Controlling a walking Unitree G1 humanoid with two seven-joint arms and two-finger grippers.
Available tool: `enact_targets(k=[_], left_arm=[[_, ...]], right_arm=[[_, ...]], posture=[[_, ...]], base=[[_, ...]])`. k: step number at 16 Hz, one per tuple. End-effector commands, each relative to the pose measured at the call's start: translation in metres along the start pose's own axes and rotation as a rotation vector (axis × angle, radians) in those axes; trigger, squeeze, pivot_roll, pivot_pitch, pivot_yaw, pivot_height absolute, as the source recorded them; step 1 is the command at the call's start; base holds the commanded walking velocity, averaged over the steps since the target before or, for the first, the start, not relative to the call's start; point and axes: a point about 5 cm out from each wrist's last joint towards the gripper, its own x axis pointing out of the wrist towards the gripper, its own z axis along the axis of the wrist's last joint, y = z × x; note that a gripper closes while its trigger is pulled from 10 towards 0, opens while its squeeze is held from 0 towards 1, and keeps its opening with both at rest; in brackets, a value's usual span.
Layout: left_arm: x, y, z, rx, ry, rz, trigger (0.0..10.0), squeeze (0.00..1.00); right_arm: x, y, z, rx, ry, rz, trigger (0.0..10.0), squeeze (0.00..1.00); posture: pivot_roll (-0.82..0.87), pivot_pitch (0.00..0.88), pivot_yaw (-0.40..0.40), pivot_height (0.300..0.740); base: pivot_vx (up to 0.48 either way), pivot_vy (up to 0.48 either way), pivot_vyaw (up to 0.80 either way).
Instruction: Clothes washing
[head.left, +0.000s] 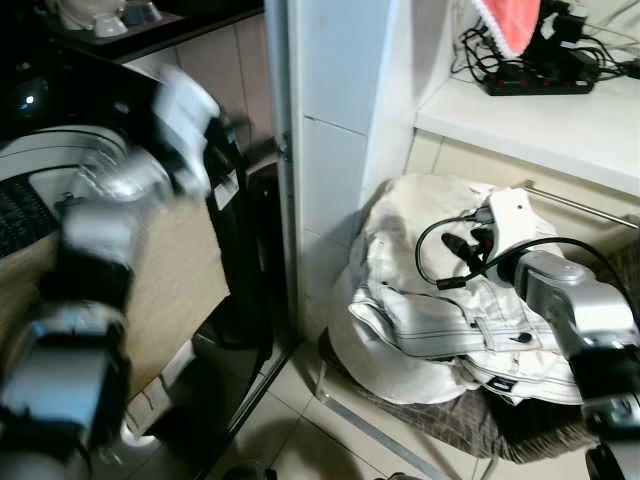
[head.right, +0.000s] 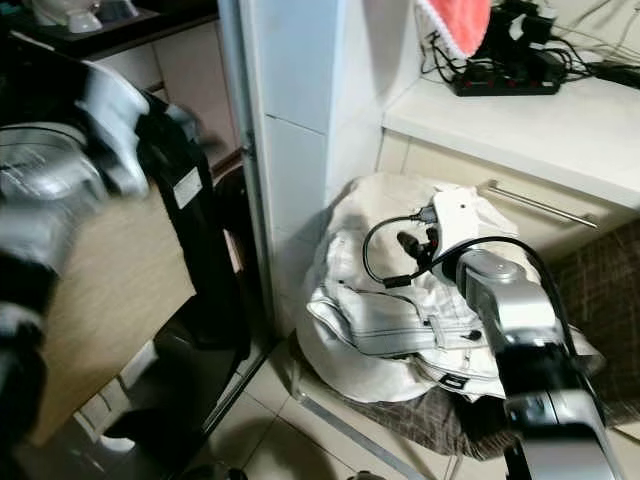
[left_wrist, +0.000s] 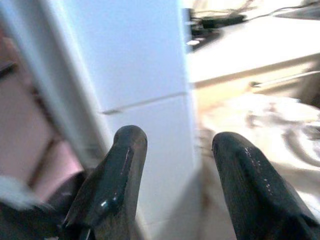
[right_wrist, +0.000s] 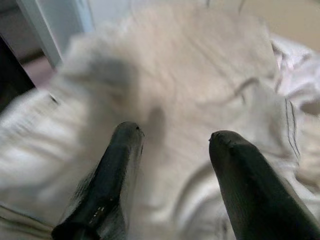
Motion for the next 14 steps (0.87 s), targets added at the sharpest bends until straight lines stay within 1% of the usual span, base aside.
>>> enact_targets(k=[1,3,4,5,6,7,8,9,10,11,12,13,14], left_arm=[[0.001,-0.013,0.012,-0.007,-0.042,-0.056,10.0,0.0],[0.0,-0.035,0.007,-0.029,-0.03,-0.147,10.0,0.0],[-0.004,-0.052,0.002,-0.058,-0.015,-0.216,10.0,0.0],[-0.008,-0.066,-0.002,-0.089,0.011,-0.274,10.0,0.0],[-0.01,-0.071,-0.004,-0.1,0.025,-0.308,10.0,0.0],[-0.014,-0.084,-0.006,-0.121,0.047,-0.362,10.0,0.0],[-0.017,-0.095,-0.006,-0.14,0.06,-0.401,10.0,0.0],[-0.017,-0.097,-0.006,-0.145,0.063,-0.405,10.0,0.0],[-0.018,-0.1,-0.006,-0.152,0.07,-0.415,10.0,0.0],[-0.02,-0.105,-0.006,-0.16,0.085,-0.427,10.0,0.0],[-0.022,-0.111,-0.007,-0.167,0.11,-0.455,10.0,0.0],[-0.024,-0.114,-0.007,-0.175,0.123,-0.465,10.0,0.0],[-0.025,-0.118,-0.009,-0.174,0.138,-0.478,10.0,0.0]], right_arm=[[0.001,-0.005,-0.001,-0.063,0.039,0.009,10.0,1.0],[-0.001,-0.005,-0.006,-0.12,0.096,0.063,10.0,1.0],[-0.003,-0.003,-0.01,-0.128,0.139,0.139,10.0,1.0],[-0.006,-0.005,-0.015,-0.149,0.192,0.173,10.0,1.0],[-0.007,-0.007,-0.018,-0.171,0.223,0.168,10.0,1.0],[-0.006,-0.016,-0.023,-0.197,0.282,0.114,10.0,1.0],[-0.006,-0.025,-0.023,-0.19,0.296,0.037,10.0,1.0],[-0.006,-0.026,-0.022,-0.174,0.29,0.016,10.0,1.0],[-0.006,-0.028,-0.02,-0.129,0.273,-0.003,10.0,1.0],[-0.009,-0.029,-0.021,-0.107,0.296,-0.013,10.0,1.0],[-0.013,-0.03,-0.027,-0.085,0.364,-0.019,10.0,0.99],[-0.015,-0.031,-0.033,-0.086,0.416,-0.036,10.0,0.91],[-0.015,-0.032,-0.039,-0.085,0.441,-0.028,10.0,0.66]], posture=[[-0.1,0.0,0.038,0.74],[-0.1,0.0,0.036,0.74],[-0.1,0.0,0.039,0.74],[-0.1,0.0,0.038,0.74],[-0.1,0.0,0.038,0.74],[-0.1,0.0,0.038,0.74],[-0.1,0.0,0.038,0.74],[-0.1,0.0,0.038,0.74],[-0.1,0.0,0.038,0.74],[-0.1,0.0,0.039,0.74],[-0.1,0.0,0.039,0.74],[-0.11,0.0,0.044,0.74],[-0.11,0.0,0.044,0.74]], base=[[0.0,0.0,0.0],[0.0,0.0,0.0],[0.0,0.0,0.0],[0.0,0.0,0.0],[0.0,0.0,0.0],[0.0,0.0,0.0],[0.0,0.0,0.0],[0.0,0.0,0.0],[0.0,0.0,0.0],[0.0,0.0,0.0],[0.0,0.0,0.0],[0.0,0.0,0.0],[0.0,0.0,0.0]])
